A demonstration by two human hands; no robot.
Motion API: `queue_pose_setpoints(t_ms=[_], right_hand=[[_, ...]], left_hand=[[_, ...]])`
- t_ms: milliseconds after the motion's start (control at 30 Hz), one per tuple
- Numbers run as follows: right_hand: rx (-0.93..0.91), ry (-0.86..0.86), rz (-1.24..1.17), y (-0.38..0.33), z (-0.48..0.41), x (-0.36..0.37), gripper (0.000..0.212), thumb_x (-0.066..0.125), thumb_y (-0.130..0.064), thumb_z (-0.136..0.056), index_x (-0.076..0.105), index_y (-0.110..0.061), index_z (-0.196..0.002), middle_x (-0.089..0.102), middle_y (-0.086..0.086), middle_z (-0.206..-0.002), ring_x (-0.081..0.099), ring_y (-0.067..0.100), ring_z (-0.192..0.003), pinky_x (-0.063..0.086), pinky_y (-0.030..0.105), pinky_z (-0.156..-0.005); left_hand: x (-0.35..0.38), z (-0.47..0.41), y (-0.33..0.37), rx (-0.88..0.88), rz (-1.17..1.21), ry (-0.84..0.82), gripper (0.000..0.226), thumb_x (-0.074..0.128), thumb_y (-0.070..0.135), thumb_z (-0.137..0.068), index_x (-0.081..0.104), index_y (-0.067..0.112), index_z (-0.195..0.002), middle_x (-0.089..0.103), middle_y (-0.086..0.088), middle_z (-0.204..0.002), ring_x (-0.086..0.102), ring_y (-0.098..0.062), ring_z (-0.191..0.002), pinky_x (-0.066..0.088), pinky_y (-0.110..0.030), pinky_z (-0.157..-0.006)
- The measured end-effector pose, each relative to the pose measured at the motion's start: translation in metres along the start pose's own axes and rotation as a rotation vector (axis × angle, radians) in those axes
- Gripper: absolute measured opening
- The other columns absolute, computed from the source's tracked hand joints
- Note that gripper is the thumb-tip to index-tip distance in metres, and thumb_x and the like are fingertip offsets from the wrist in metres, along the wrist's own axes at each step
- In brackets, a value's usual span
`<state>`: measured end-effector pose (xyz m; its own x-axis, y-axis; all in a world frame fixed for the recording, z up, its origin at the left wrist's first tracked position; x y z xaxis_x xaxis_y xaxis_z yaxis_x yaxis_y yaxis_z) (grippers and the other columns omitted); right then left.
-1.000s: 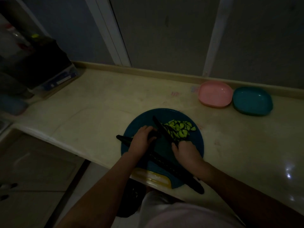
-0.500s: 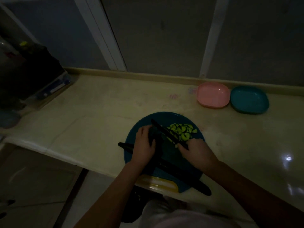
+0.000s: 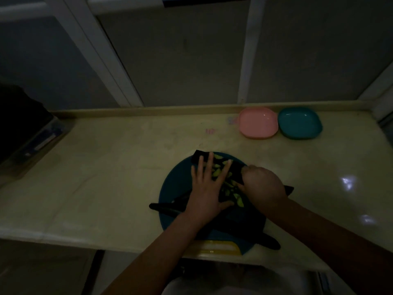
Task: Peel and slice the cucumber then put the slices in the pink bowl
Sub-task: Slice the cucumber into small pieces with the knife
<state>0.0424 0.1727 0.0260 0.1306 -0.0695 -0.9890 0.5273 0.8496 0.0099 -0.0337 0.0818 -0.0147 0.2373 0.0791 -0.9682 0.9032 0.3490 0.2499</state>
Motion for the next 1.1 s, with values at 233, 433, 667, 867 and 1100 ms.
queue_pose_setpoints(t_ms=[233,433,667,867,1100], right_hand=[[0.075,-0.061,-0.052,-0.004,0.006,0.016,0.034,0.064,-0.027,-0.085,0.054,-0.005,-0.110,0.060,0.012,-0.106,0.061,0.021,-0.093,0.044,0.025,-0.066],[0.096,-0.003,-0.099,0.000,0.016,0.040,0.055,0.093,-0.022,-0.009,0.051,-0.011,-0.042,0.048,0.005,-0.039,0.045,0.015,-0.029,0.019,0.009,-0.034],[0.160,0.069,-0.104,0.024,0.037,0.042,0.046,0.094,-0.010,-0.020,0.055,-0.009,-0.045,0.049,0.005,-0.040,0.048,0.017,-0.030,0.031,0.015,-0.030],[0.219,-0.084,-0.217,0.038,0.068,0.026,0.032,0.050,-0.034,-0.095,0.055,-0.011,-0.116,0.059,0.005,-0.114,0.059,0.017,-0.103,0.034,0.023,-0.068],[0.302,0.042,-0.457,0.039,0.071,0.026,0.024,0.054,-0.040,-0.091,0.050,-0.020,-0.079,0.043,-0.011,-0.061,0.038,0.002,-0.054,0.024,0.014,-0.044]], left_hand=[[0.030,-0.019,0.010,0.074,-0.022,-0.046,0.111,0.070,0.063,-0.065,-0.001,0.039,-0.147,-0.016,-0.012,-0.155,-0.026,-0.030,-0.138,-0.023,-0.050,-0.103],[0.047,-0.025,-0.016,0.027,-0.078,-0.094,0.110,0.065,0.067,-0.067,-0.005,0.037,-0.147,-0.026,-0.011,-0.150,-0.032,-0.030,-0.134,-0.022,-0.050,-0.105],[0.047,-0.038,-0.038,0.017,-0.098,-0.150,0.106,0.032,0.084,-0.065,-0.007,0.029,-0.148,-0.031,-0.008,-0.148,-0.034,-0.029,-0.132,-0.017,-0.051,-0.109],[0.050,-0.035,-0.051,0.021,0.021,-0.156,0.108,0.002,0.090,-0.061,-0.003,0.027,-0.149,-0.023,-0.008,-0.153,-0.033,-0.022,-0.134,-0.020,-0.045,-0.109],[0.038,-0.006,-0.071,-0.115,0.275,-0.098,0.093,0.028,0.076,-0.081,-0.005,0.022,-0.149,-0.013,-0.003,-0.156,-0.014,-0.020,-0.142,-0.005,-0.043,-0.116]])
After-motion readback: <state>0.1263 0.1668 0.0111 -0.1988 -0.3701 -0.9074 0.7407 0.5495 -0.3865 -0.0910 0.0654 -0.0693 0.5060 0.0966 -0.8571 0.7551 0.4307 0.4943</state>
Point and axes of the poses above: each hand's wrist, its own z-axis away from the middle knuckle, its own x-axis out of the palm, y = z × x, the point moved 6 cm from there along -z, towards the middle knuckle
